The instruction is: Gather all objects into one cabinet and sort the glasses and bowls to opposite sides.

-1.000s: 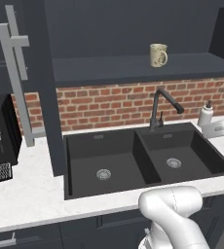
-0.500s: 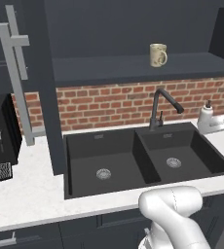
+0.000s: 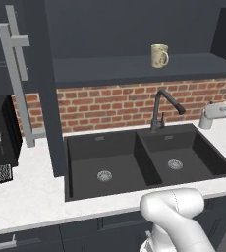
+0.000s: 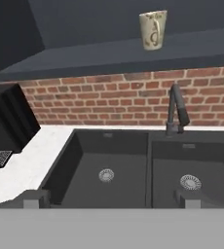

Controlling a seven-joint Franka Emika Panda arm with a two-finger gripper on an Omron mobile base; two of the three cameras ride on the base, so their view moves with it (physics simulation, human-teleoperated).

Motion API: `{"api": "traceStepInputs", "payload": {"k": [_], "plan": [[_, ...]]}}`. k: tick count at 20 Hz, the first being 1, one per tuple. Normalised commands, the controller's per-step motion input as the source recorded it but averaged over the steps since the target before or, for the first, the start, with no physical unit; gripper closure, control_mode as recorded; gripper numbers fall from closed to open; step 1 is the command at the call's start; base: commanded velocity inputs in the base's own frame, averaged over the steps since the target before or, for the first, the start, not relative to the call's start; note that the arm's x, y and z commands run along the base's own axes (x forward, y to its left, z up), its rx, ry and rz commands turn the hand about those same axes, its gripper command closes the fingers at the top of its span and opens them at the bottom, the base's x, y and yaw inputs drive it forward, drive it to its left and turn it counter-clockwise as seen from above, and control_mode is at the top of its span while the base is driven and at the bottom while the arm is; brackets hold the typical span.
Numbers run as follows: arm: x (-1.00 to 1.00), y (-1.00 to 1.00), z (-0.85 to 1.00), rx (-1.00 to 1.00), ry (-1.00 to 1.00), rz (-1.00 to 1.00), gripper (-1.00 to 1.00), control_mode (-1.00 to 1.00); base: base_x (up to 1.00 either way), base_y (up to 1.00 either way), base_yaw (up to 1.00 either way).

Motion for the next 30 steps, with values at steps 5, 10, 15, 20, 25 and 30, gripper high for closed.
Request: {"api": "traceStepInputs", "payload": {"k": [5,10,15,20,25,30], "plan": [[0.00,-0.04,0.92,0.02,-0.14,0.01,-1.00,-1.00,0.00,0.00,0.00],[-0.19,0.00,0.81,-0.09,-0.14,0.01,-1.00,-1.00,0.00,0.00,0.00],[-0.07,-0.16,0.72,-0.22,-0.06,0.00,-1.00,-1.00,0.00,0.00,0.00],[0.02,0.00,0.05,-0.15,-0.13,0.00,-1.00,-1.00,0.00,0.00,0.00],[0.34,0.00,0.00,-0.04,-0.10,0.00,-1.00,-1.00,0.00,0.00,0.00],[0.45,0.07,0.00,0.18,-0.21,0.00,-1.00,-1.00,0.00,0.00,0.00]]}}
